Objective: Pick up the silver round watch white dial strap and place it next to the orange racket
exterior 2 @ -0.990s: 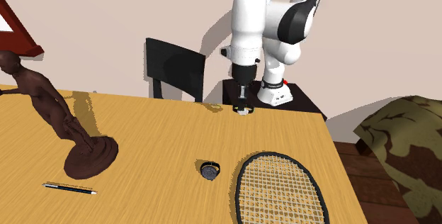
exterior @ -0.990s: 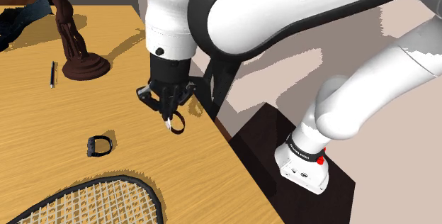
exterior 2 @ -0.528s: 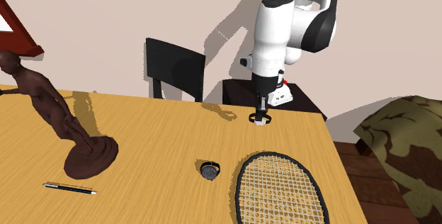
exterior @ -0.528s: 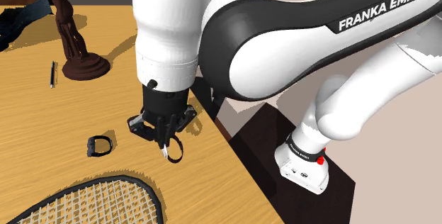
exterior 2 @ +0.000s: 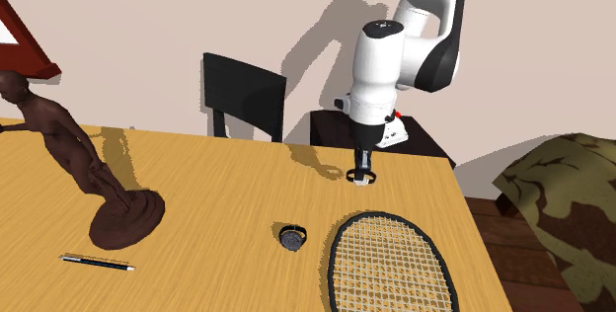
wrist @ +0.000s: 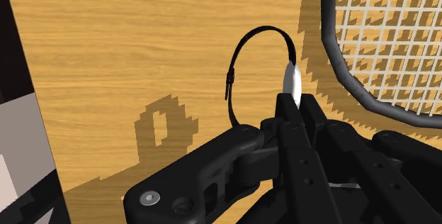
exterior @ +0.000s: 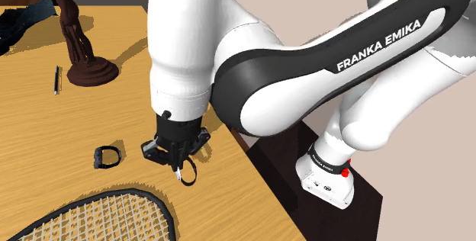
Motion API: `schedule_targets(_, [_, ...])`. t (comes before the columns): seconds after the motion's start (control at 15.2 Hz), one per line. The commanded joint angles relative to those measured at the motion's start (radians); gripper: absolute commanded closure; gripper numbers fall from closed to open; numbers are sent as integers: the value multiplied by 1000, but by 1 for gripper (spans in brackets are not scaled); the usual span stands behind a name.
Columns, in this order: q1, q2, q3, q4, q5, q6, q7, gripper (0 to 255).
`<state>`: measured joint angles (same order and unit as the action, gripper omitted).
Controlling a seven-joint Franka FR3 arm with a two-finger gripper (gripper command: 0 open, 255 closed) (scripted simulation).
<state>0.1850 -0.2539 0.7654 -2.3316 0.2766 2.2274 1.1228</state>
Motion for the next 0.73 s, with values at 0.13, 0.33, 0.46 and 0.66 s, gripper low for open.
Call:
schedule_targets(0.13, [-6, 34, 18, -32, -15, 63, 11, 255])
schedule_targets(0.33, [-12, 64, 32, -53, -31, 109, 23, 255])
schedule_targets(0.46, [-17, 86, 41, -66, -45, 140, 33, 255])
schedule_targets(0.66, [-19, 96, 45, -72, -52, 155, 38, 255])
